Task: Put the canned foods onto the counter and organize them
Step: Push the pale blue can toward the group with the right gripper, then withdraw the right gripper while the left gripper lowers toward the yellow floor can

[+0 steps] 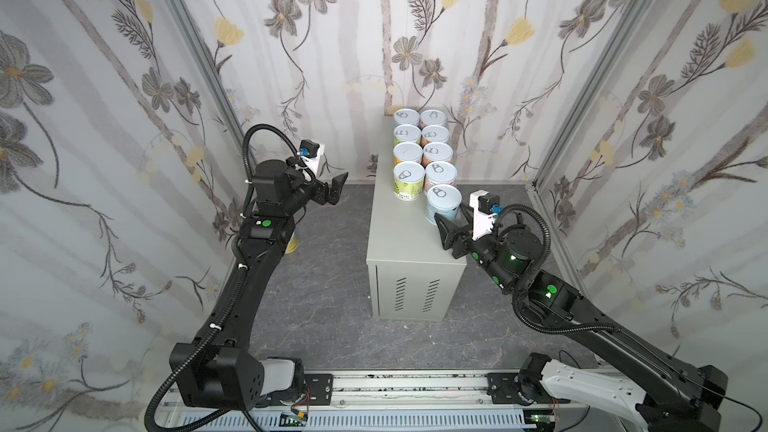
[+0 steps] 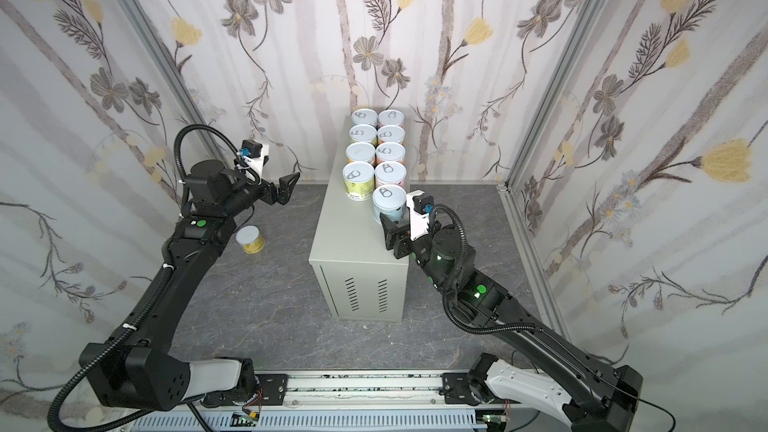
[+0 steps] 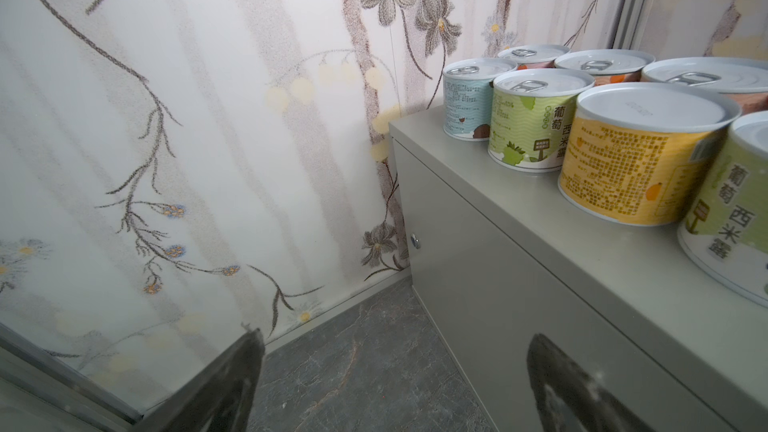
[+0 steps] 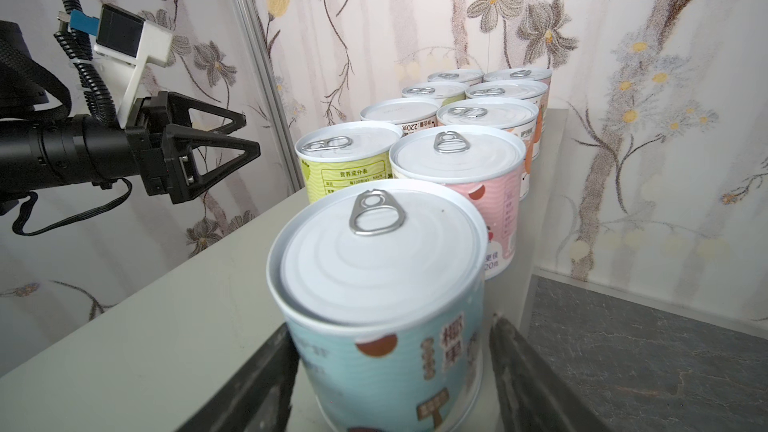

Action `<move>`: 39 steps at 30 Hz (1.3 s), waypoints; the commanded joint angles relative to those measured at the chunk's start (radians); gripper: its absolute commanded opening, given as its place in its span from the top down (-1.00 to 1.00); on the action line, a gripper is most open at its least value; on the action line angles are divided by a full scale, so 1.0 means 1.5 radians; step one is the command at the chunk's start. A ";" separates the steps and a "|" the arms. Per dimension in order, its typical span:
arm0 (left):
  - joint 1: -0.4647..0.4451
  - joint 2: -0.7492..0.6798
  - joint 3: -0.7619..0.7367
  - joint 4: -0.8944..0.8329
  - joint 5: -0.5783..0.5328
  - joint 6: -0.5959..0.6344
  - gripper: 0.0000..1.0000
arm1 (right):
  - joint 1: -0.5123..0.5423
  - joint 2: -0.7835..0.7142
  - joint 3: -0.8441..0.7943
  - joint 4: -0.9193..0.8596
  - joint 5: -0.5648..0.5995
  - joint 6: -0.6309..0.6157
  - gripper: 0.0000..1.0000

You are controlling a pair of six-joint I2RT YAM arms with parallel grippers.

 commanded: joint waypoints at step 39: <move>0.171 0.093 -0.165 -0.128 -0.281 -0.208 -1.00 | -0.103 -0.173 0.031 -0.211 0.070 -0.070 -0.99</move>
